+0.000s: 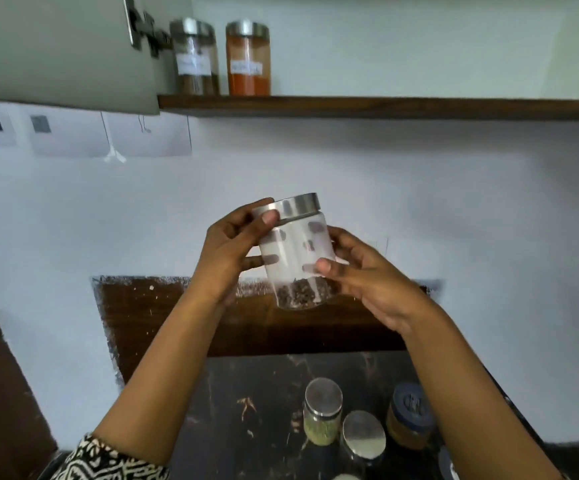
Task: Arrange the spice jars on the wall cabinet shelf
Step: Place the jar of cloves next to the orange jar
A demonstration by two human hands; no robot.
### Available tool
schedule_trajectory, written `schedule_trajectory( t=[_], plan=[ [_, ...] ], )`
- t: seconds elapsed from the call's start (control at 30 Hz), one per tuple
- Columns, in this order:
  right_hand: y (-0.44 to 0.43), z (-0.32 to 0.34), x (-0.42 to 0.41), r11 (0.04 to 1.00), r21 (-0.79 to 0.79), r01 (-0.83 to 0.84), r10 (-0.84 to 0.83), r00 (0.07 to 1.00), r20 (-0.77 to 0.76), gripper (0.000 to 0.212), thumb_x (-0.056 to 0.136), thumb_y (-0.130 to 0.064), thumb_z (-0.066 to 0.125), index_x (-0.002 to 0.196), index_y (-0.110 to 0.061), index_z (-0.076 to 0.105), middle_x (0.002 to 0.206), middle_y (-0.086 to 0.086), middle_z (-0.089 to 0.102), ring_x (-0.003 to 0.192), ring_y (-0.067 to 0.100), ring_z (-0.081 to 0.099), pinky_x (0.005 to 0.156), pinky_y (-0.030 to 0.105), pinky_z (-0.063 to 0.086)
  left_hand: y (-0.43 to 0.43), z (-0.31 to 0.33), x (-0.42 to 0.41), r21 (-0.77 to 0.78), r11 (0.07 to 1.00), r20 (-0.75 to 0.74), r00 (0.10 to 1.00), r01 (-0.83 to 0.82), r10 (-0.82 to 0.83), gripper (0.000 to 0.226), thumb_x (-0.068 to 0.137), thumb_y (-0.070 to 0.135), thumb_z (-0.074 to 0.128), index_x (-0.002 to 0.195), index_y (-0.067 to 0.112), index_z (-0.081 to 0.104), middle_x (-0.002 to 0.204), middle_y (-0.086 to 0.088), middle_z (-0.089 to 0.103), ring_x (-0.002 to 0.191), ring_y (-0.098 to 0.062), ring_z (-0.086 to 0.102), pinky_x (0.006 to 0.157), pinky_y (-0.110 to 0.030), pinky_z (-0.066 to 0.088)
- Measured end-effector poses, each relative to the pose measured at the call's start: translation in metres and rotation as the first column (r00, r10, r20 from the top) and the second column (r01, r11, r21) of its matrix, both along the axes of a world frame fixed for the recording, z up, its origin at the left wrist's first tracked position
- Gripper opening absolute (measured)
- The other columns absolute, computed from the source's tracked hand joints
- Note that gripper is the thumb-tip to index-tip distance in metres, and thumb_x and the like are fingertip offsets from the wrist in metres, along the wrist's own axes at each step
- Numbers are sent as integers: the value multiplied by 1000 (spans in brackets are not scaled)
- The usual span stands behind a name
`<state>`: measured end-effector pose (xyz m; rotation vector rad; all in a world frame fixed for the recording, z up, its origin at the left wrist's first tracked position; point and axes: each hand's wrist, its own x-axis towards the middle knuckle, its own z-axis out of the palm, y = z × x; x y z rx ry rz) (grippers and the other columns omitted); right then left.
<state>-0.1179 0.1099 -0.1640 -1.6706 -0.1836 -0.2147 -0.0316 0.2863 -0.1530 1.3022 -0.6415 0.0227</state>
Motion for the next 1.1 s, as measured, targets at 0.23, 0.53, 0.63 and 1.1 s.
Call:
schedule_trajectory(
  t=[0.23,0.53,0.63,1.1],
  plan=[
    [14,18,8,982,155,106,-121,989,90,76,54,-39,82,125,-30,54,117,2,66,108,21,64,90,44,54,-13,19,-26,40,996,107,991,-84,79,63,69,47,64,128,32,50,117,12,62,105,-9,63,78,-25,58],
    [18,25,-1,983,44,180,-184,971,153,88,58,-44,73,137,-47,34,131,-9,52,116,10,54,102,39,45,-18,12,-16,-107,984,-86,985,141,-150,56,78,38,68,130,27,50,117,-1,67,107,-23,66,76,-32,59],
    [17,31,-5,988,35,148,-152,969,197,91,58,-39,74,137,-51,30,125,-16,53,106,2,57,89,22,49,-23,11,-13,-264,930,-196,930,256,-311,53,81,39,61,130,22,52,124,-10,64,106,-29,66,80,-39,58],
    [25,27,-11,844,-188,502,-399,822,407,95,61,-51,75,135,-54,16,136,-22,34,119,3,46,94,26,47,-31,22,-37,-19,999,23,999,36,-36,56,71,33,66,126,22,56,108,8,70,90,-1,69,74,-17,56]
  ],
)
